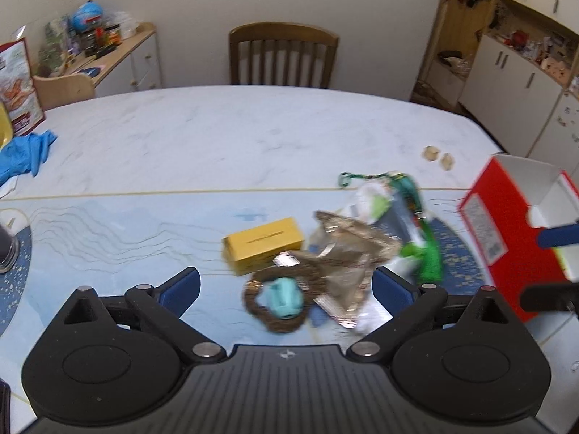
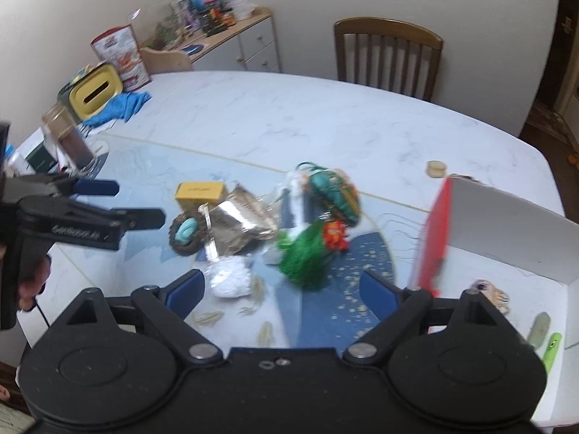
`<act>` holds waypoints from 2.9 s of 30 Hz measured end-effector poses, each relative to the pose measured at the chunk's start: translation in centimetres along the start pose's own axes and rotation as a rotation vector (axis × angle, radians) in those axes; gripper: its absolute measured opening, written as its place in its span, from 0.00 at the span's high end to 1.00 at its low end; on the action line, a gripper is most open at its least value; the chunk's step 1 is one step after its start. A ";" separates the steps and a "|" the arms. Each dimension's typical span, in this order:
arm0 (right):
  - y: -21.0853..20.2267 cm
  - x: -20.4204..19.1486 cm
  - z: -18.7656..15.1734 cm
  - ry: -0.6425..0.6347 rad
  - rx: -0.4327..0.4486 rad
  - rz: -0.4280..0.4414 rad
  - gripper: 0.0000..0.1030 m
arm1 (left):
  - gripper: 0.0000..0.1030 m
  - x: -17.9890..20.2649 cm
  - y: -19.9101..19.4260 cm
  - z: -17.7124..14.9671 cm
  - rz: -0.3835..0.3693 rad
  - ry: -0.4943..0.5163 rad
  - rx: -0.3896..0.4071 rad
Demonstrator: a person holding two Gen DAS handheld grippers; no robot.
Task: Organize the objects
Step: 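Withdraw both grippers from the shoebox back toward the pile, then grasp the yellow box with the left gripper while the right grasps the white fluffy ball, then carry the yellow box and white ball into the shoebox and open both grippers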
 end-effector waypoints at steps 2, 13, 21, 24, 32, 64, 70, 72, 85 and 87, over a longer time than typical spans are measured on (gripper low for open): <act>0.8 -0.9 -0.3 -0.011 -0.012 0.003 0.11 | 0.01 -0.7 0.7 -0.2 -0.001 0.006 0.000; 5.0 -4.1 -1.4 -0.036 -0.058 0.006 0.12 | 0.01 -4.0 4.8 0.3 0.022 0.054 0.008; 7.6 -4.5 -1.7 -0.021 -0.094 -0.007 0.15 | 0.01 -5.3 8.3 0.2 0.031 0.092 -0.045; 8.2 -4.6 -1.7 -0.019 -0.100 -0.007 0.16 | 0.01 -5.6 9.2 0.1 0.031 0.121 -0.055; 9.8 -4.4 -1.8 -0.025 -0.118 -0.030 0.21 | 0.01 -5.2 11.3 0.4 0.013 0.175 -0.063; 12.2 -6.0 -2.3 -0.076 -0.131 -0.044 0.64 | 0.71 -1.8 12.1 2.2 -0.081 0.247 -0.038; 11.1 -5.8 -2.2 -0.051 -0.112 -0.033 0.67 | 0.71 -2.5 11.0 2.1 -0.051 0.210 -0.053; 10.4 -5.8 -2.1 -0.042 -0.105 -0.024 0.67 | 0.71 -2.8 10.2 2.0 -0.048 0.192 -0.052; 4.7 -6.0 -1.5 -0.031 -0.030 0.031 0.68 | 0.80 -3.6 6.4 1.9 0.006 0.122 -0.022; 4.1 -5.8 -1.7 -0.033 -0.026 0.031 0.68 | 0.80 -3.8 6.2 2.3 0.012 0.092 -0.006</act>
Point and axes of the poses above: each gripper's, at about its wrist camera, not at the fingertips, and y roughly the way its jaws point, x to its right, z to its top, the point moved 10 cm from there along y, roughly the way its jaws point, and after that the axes turned 1 degree about z, right-handed, at the moved point
